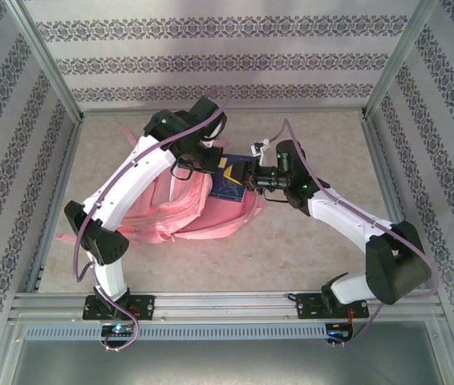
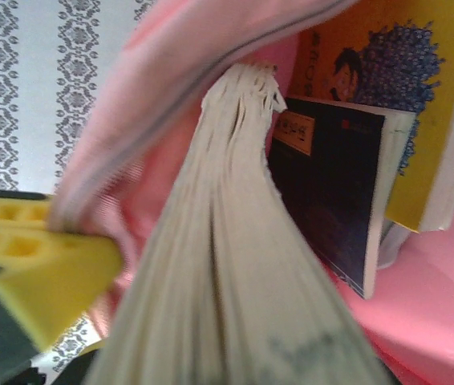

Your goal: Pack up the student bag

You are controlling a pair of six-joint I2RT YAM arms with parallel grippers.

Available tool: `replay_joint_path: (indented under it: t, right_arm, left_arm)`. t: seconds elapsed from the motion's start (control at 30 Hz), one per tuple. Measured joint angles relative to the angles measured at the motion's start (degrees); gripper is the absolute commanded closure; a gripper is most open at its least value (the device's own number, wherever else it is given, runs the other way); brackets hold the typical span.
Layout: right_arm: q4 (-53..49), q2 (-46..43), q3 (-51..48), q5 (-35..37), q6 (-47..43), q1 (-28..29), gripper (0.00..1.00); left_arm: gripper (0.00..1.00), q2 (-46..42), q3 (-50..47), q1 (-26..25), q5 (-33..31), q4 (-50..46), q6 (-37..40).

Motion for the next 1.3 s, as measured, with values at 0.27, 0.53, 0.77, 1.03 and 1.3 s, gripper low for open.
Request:
replay_joint_path:
  t: [0.27,0.53,0.77,1.03,1.3]
  right_arm:
    - [-5.18,-0.5,0.15,-0.39,-4.37,0.24,1.0]
    - [-8.17,9.55,9.18,3.56,-5.09,9.05,1.0]
    - [-9.94,25.31,24.85,12.81,0.46,16.33,0.93]
    - [-11.87,37.79,39.8,18.64,2.75,20.55,0.28]
    - [-19.12,28.26,32.96,17.66,-7.61,18.75,0.16]
  left_arm:
    - [1.0,-8.07,0.44,3.45,-2.67,-2.89,-0.42]
    - [1.0,-11.23,0.44,5.51,-1.2,-5.79,-1.55]
    - [1.0,-11.23,0.44,7.1,1.55,-5.57,-2.84]
    - [1.0,-11.26,-0.11,10.64,3.91,-3.17,-4.66]
    - [1.0,-12.33,-6.01,12.28,7.06,1.92,-5.86]
